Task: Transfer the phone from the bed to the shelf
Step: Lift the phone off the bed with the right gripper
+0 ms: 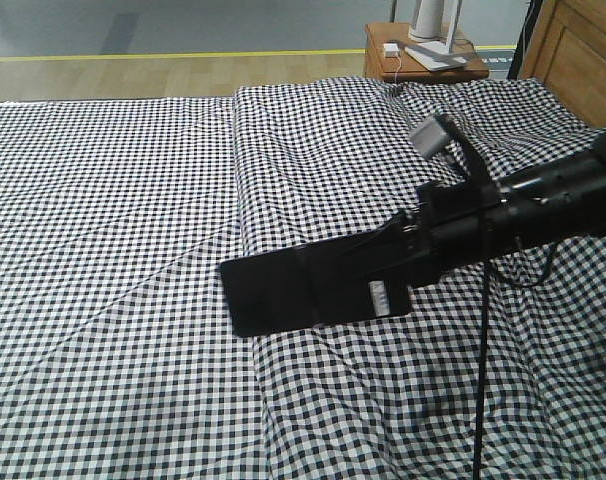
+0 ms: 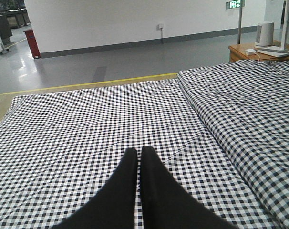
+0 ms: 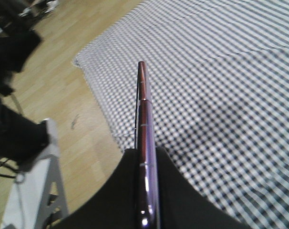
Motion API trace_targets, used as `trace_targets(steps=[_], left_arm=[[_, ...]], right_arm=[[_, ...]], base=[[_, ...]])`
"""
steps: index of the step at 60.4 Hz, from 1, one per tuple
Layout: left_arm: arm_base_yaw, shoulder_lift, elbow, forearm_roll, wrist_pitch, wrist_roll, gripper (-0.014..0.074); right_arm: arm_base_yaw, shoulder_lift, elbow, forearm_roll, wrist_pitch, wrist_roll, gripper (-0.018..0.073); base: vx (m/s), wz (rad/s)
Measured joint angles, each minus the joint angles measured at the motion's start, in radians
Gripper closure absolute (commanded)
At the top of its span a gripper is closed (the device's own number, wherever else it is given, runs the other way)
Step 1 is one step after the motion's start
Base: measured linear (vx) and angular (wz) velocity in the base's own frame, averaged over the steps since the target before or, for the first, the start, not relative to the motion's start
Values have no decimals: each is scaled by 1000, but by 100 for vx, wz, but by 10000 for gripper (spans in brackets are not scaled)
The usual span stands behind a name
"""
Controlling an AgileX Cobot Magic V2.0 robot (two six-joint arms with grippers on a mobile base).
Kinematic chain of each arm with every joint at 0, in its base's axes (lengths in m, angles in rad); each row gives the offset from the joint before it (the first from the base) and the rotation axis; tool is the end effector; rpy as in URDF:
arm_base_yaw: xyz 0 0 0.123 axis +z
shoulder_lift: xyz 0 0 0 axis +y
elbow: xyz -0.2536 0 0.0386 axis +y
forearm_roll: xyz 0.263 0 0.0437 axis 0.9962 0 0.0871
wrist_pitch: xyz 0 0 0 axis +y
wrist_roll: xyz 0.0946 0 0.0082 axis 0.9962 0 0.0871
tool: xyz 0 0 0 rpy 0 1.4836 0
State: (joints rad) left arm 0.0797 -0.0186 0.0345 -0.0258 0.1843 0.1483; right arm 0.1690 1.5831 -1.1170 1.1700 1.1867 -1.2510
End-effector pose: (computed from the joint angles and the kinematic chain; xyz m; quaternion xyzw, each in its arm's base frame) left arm 0.1034 0.0078 0.1856 0.0177 0.7457 0.0656 0.6628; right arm 0.2984 0.1332 0.2519 -0.3875 0.7663 0.4382 0.2658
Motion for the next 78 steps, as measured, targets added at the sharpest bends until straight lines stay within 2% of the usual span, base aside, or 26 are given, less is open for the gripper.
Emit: trace_targets(steps=[12, 21, 78], left_arm=[[0, 0, 0, 0, 0, 0, 595], [0, 0, 0, 0, 0, 0, 595], [0, 0, 0, 0, 0, 0, 595]], right_arm=[[114, -45, 0, 42, 3, 0, 562], [156, -84, 0, 58, 14, 0, 562], [161, -100, 0, 65, 18, 0, 561]], base=[[0, 0], [0, 0], [0, 0]])
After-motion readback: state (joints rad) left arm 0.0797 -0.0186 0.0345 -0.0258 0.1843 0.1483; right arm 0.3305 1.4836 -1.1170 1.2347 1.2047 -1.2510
